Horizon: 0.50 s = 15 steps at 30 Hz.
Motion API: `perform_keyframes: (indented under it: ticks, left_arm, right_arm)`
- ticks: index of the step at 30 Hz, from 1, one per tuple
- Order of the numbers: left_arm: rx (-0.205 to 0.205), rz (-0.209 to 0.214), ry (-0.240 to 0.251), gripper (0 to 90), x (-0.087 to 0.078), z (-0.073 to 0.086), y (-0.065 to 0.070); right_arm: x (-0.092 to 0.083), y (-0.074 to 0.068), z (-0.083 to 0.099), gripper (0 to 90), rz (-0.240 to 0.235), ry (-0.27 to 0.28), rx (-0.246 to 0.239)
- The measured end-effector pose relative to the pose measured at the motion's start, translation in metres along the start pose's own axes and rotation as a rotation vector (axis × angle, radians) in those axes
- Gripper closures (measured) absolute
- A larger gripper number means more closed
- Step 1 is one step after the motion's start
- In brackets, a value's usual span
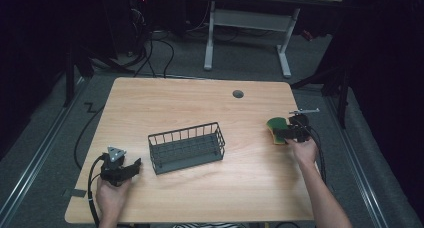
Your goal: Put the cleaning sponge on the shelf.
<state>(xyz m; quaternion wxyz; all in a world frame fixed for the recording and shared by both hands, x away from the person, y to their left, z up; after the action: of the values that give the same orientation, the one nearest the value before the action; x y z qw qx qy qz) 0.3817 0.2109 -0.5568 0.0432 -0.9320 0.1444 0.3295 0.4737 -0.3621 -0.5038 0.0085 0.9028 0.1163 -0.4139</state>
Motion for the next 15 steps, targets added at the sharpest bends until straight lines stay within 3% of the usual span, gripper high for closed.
perform_keyframes:
  ticks: [5, 8, 15]
  left_arm:
    - [0.0, 0.0, 0.0, 33.4, 0.0, 0.0, 0.0]
    - [0.0, -0.001, 0.0, 33.4, 0.0, 0.0, 0.0]
    - [0.0, -0.001, 0.0, 33.4, 0.0, 0.0, 0.0]
  right_arm:
    - [-0.005, -0.007, -0.001, 30.8, -0.033, 0.017, -0.018]
    - [-0.011, -0.016, -0.003, 30.8, -0.056, 0.032, -0.057]
    - [-0.018, -0.022, -0.004, 30.8, -0.083, 0.045, -0.073]
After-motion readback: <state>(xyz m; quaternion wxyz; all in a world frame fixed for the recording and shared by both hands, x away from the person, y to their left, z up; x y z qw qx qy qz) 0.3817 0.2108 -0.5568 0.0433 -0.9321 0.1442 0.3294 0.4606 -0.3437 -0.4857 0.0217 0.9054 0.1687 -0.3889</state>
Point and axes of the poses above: each handheld gripper's, and its own axes: x roughly forward along the jaws, z roughly out of its underside, y roughly to its right, the point moved 3 cm from there along x, roughly forward along the jaws, and after that the axes turned 3 degrees about y, right-handed, at the moved point
